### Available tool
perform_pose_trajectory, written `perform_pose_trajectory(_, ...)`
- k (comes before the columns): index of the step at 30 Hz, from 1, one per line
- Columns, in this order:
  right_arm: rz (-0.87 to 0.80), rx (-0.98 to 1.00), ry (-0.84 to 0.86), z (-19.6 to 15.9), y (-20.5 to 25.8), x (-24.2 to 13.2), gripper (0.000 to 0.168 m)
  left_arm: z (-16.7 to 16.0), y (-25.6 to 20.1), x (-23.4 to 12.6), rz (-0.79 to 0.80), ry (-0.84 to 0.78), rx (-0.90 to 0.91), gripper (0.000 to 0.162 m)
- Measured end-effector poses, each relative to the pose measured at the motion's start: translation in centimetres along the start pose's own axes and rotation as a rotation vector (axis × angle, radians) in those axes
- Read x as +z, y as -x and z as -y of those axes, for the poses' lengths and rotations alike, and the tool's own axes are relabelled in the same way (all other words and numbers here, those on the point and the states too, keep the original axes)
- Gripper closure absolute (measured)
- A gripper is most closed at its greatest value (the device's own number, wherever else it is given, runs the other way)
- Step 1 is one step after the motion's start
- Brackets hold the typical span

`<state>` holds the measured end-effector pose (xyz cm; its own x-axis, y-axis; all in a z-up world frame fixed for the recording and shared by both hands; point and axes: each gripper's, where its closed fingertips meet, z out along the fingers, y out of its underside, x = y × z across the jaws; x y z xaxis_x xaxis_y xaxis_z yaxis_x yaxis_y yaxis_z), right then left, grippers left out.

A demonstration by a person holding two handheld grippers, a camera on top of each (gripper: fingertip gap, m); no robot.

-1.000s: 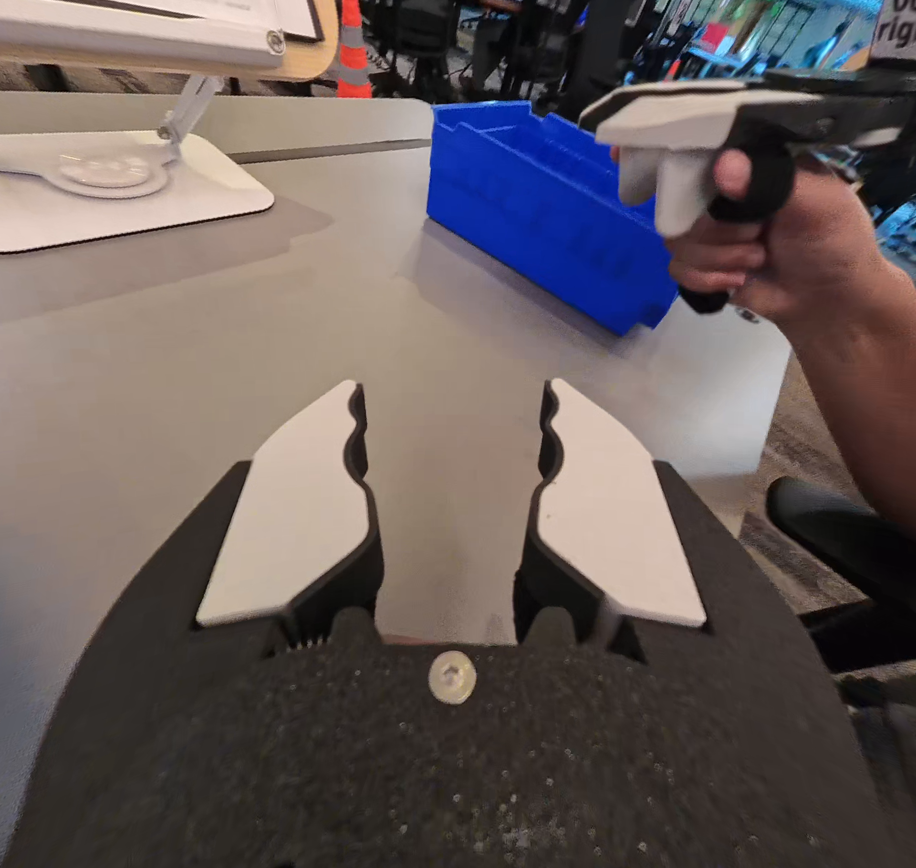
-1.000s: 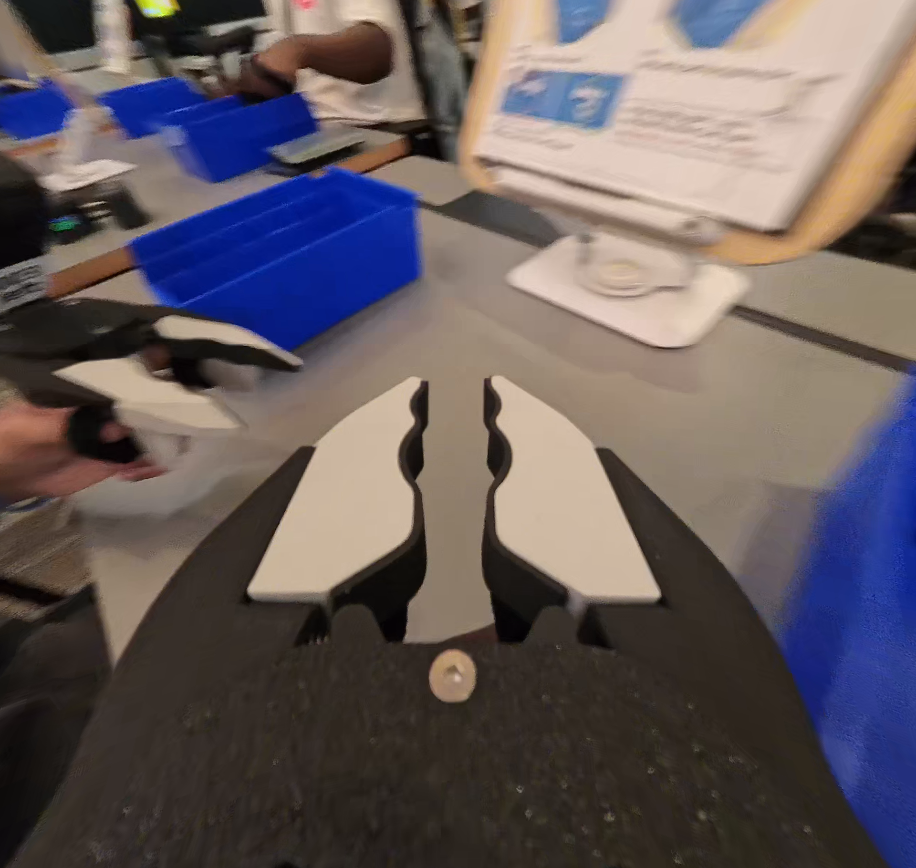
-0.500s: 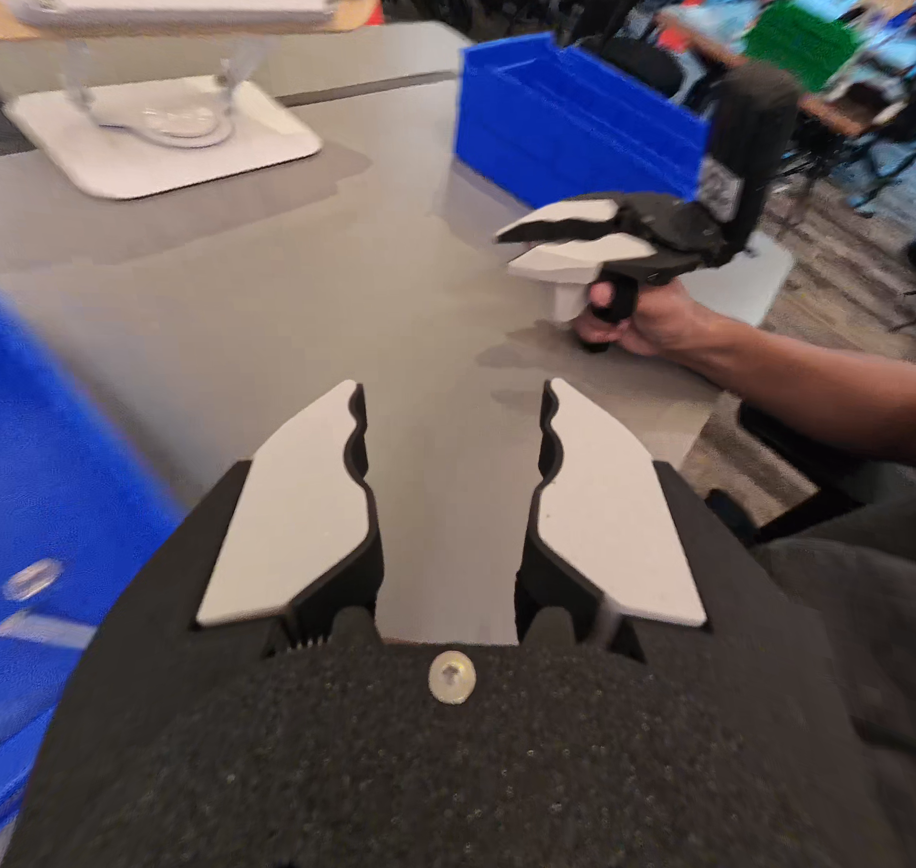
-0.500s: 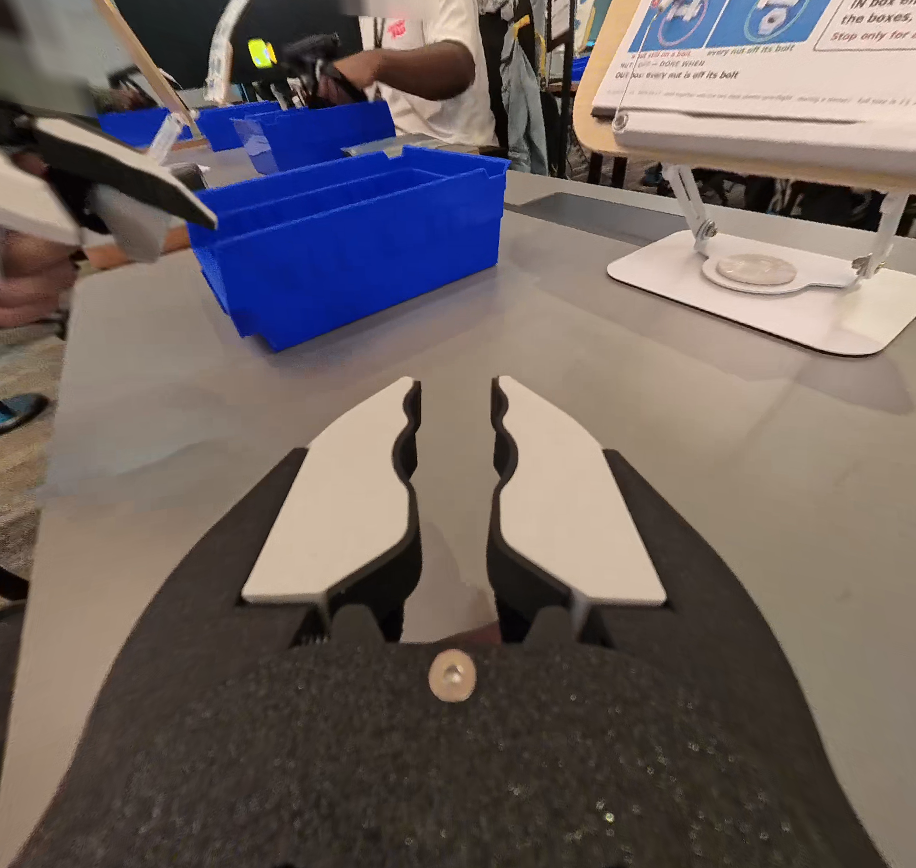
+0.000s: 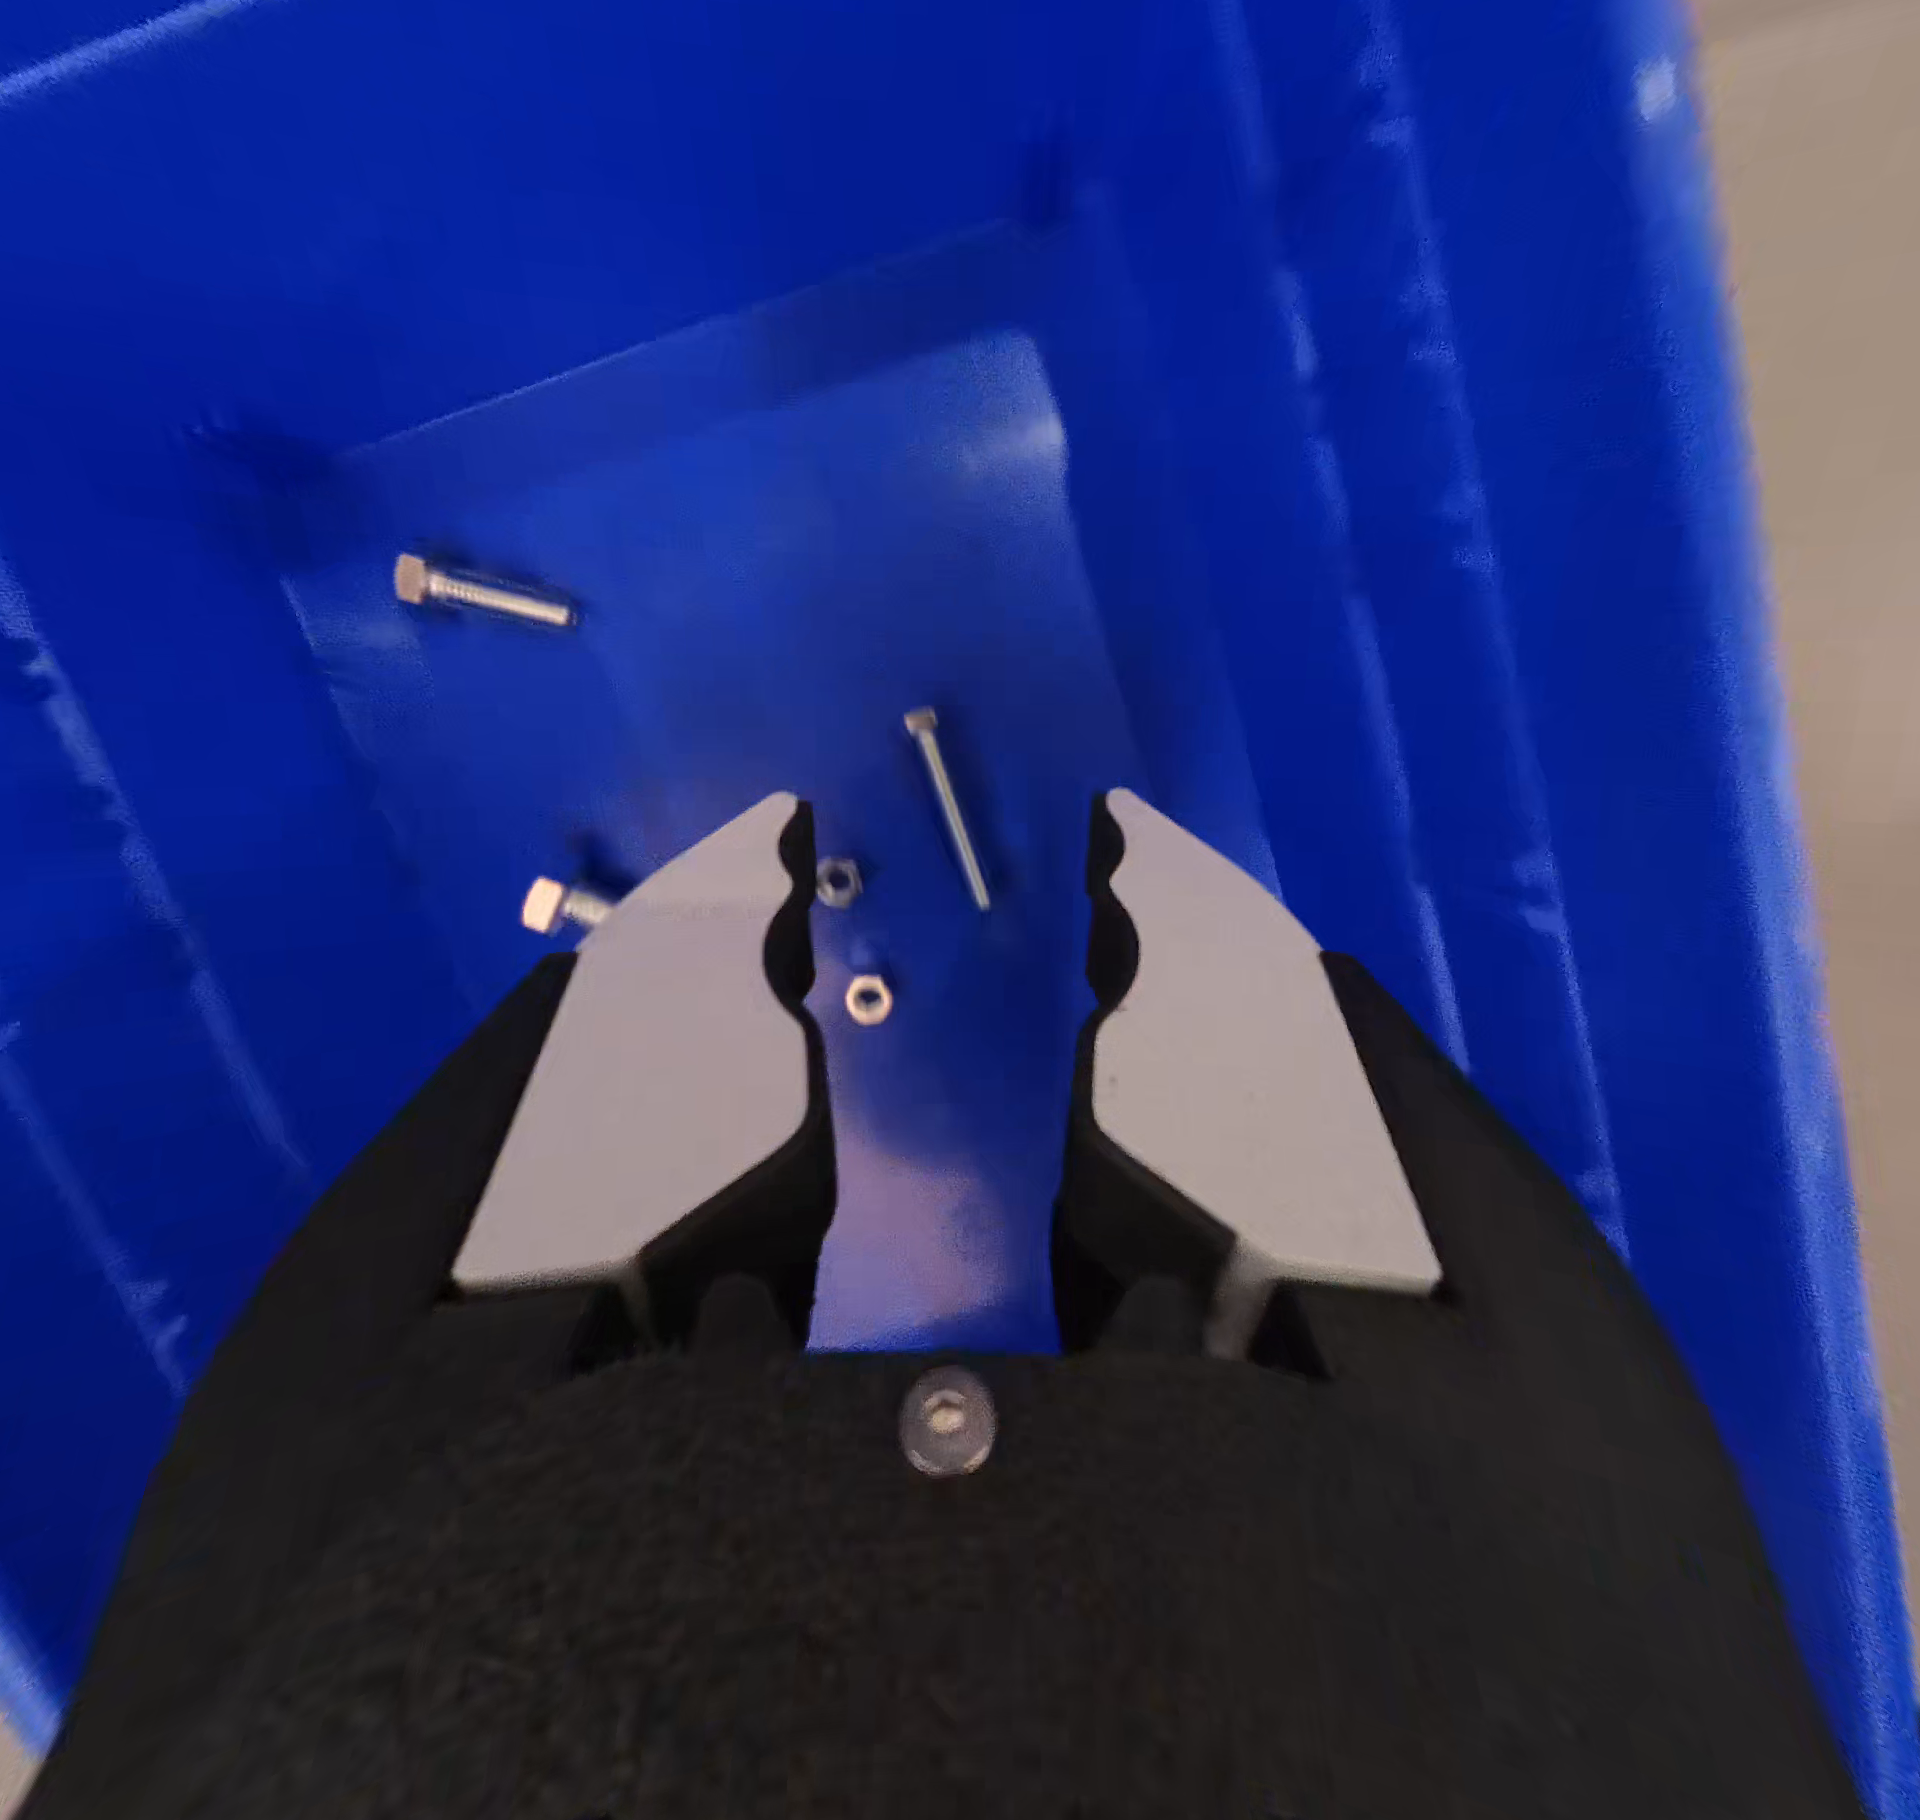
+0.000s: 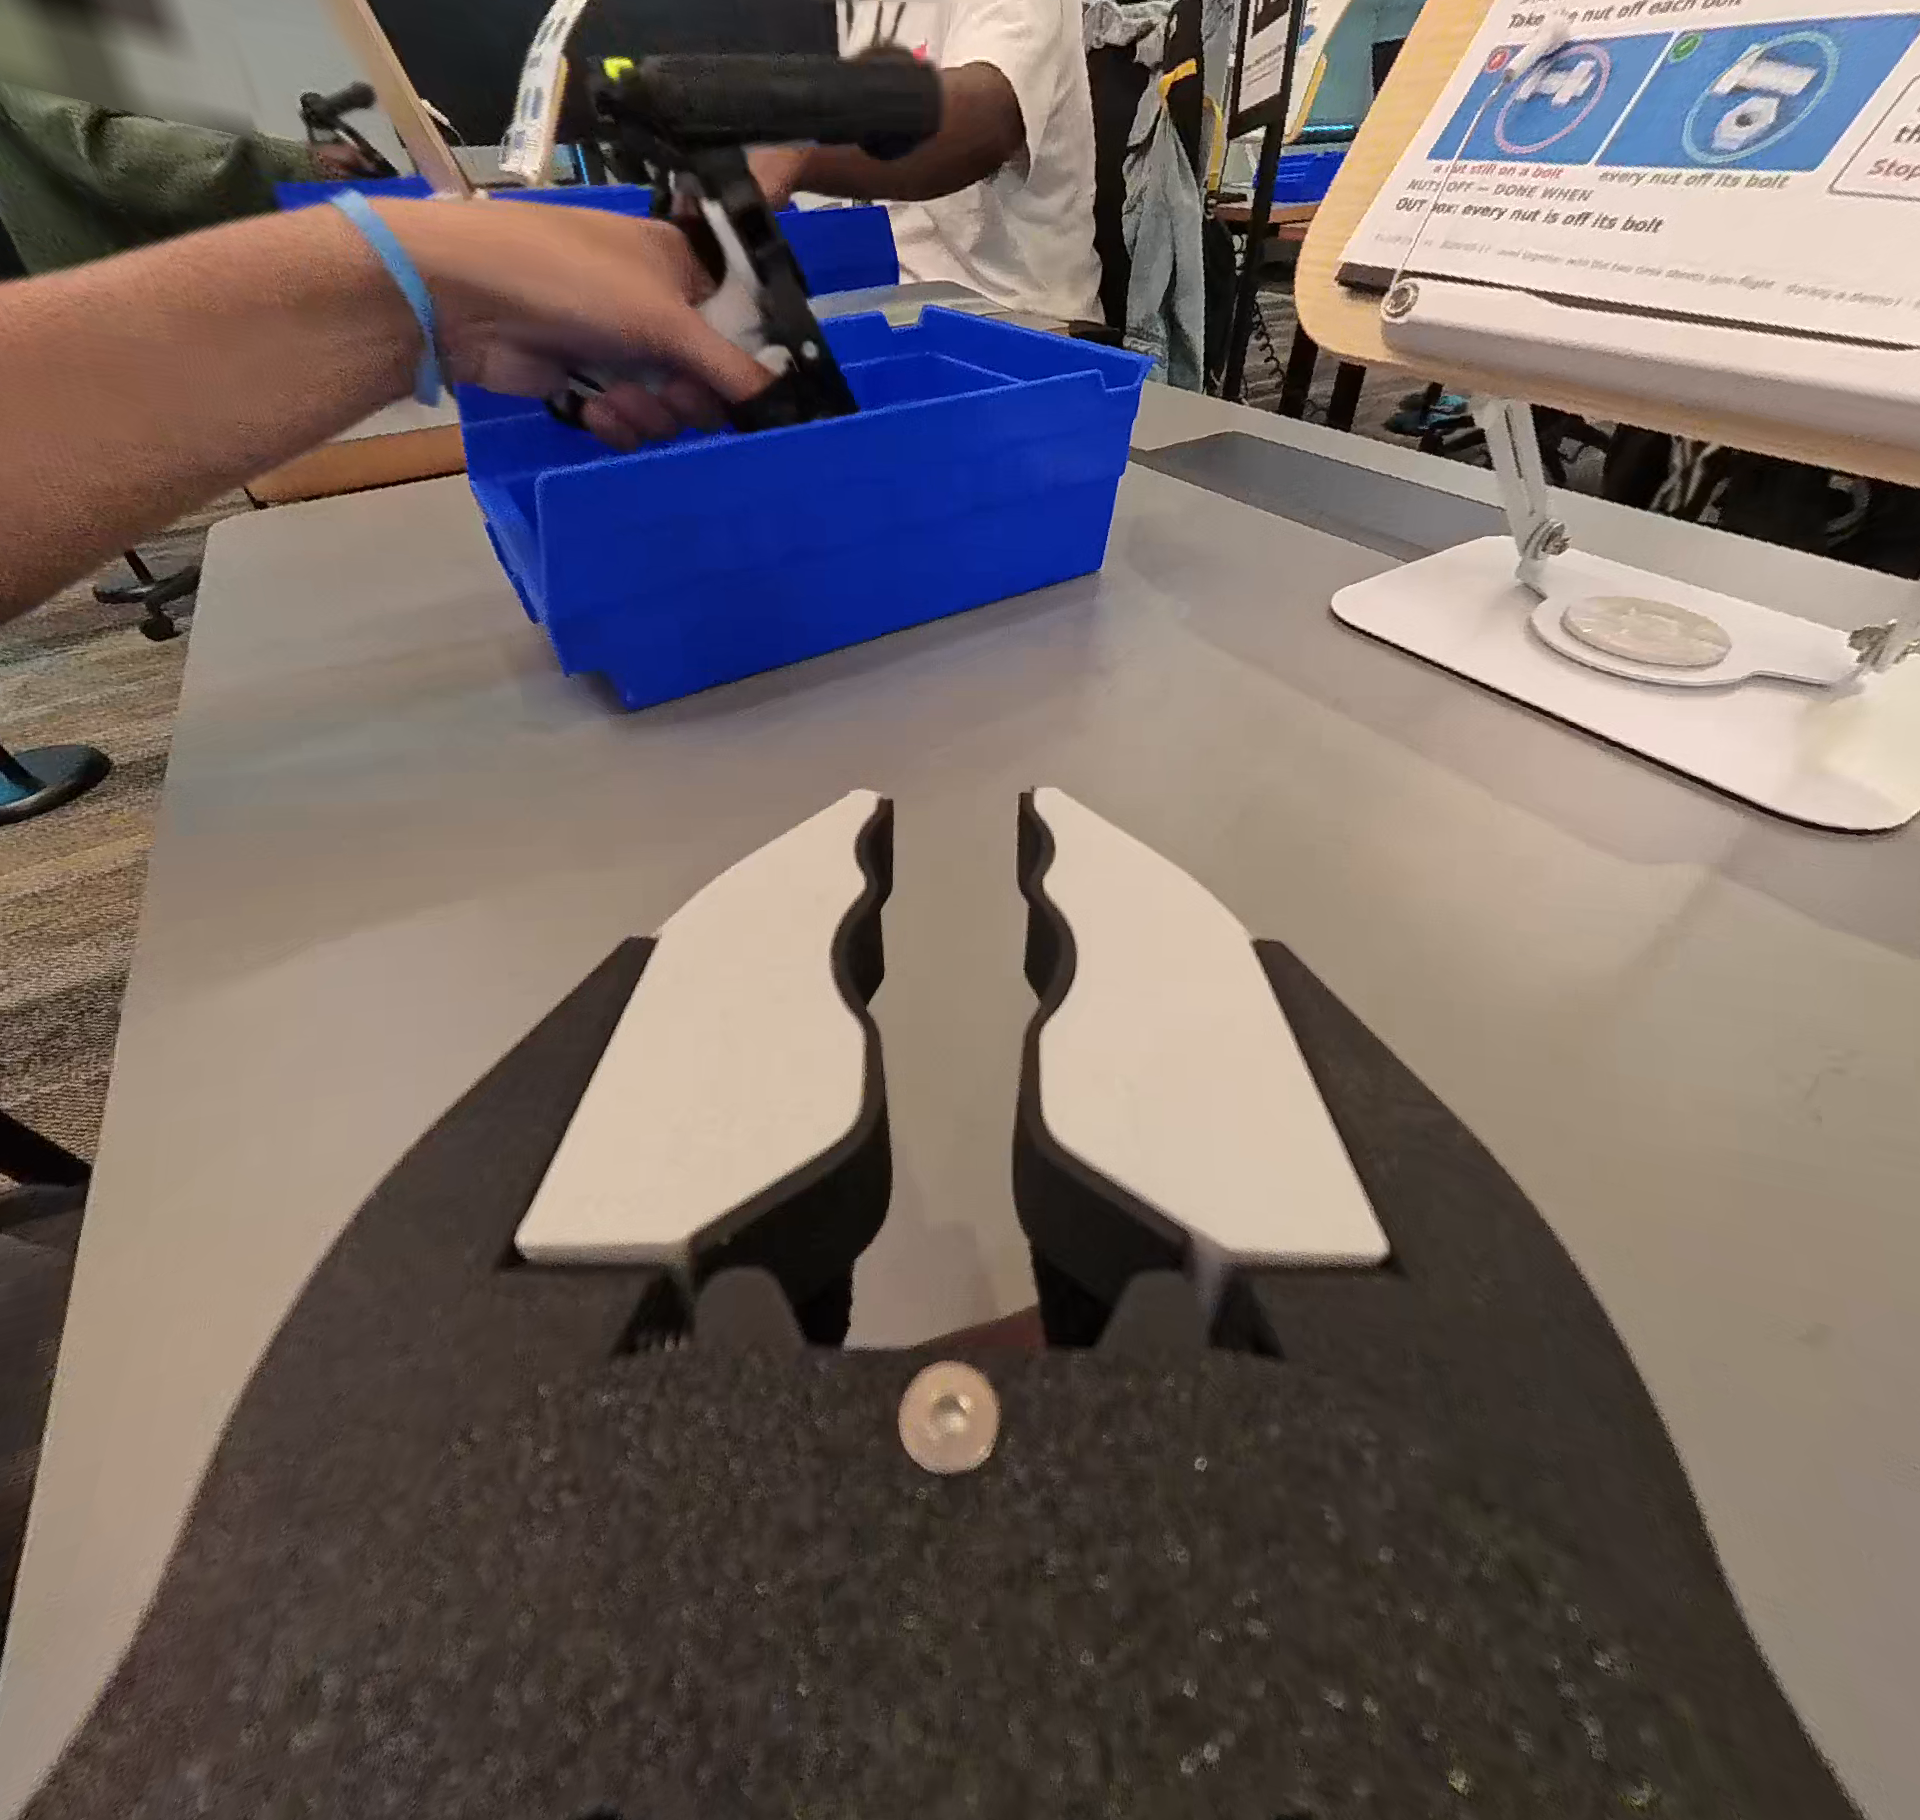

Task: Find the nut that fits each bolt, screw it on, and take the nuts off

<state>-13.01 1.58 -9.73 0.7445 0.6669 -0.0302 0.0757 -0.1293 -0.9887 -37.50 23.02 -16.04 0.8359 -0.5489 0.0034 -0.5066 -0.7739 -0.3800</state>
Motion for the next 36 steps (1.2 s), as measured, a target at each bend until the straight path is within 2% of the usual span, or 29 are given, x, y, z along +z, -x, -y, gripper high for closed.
perform_pose_trajectory(6, -0.004, 0.052, -0.024, 0.3, -0.6, -0.6, 0.147, -0.1, 1.1, 3.1, 0.014, 0.117, -0.076, 0.119)
perform_pose_trajectory(9, -0.006, 0.048, -0.023, 0.3, -0.7, -0.7, 0.147, -0.2, 1.0, 3.1, 0.035, 0.118, -0.050, 0.150)
perform_pose_trajectory(14, -0.011, 0.023, -0.014, 0.1, -0.5, -0.6, 0.148, -0.9, 0.4, 2.7, -0.001, 0.148, 0.019, 0.151)
perform_pose_trajectory(18, -0.018, 0.018, -0.022, 0.2, -0.6, -0.8, 0.149, -0.8, 0.0, 0.6, -0.064, 0.103, 0.079, 0.152)
perform_pose_trajectory(23, -0.015, 0.028, -0.023, 0.2, -0.7, -0.7, 0.149, 0.0, -1.9, -4.4, -0.122, 0.026, 0.240, 0.152)
perform_pose_trajectory(25, -0.016, 0.022, -0.024, 0.2, -0.7, -0.8, 0.149, 0.3, -4.4, -6.6, -0.185, -0.019, 0.371, 0.152)
perform_pose_trajectory(29, 0.000, 0.037, -0.038, 0.5, -0.7, -0.8, 0.149, -0.6, -12.2, -10.3, -0.331, -0.062, 0.712, 0.152)
perform_pose_trajectory(33, 0.070, 0.097, -0.057, 0.8, -0.2, -0.9, 0.149, -2.0, -20.4, -11.6, -0.466, -0.068, 0.970, 0.152)
perform_pose_trajectory(36, 0.223, 0.193, -0.027, 0.5, 1.3, -0.8, 0.147, -2.2, -25.3, -11.5, -0.550, -0.088, 1.073, 0.152)
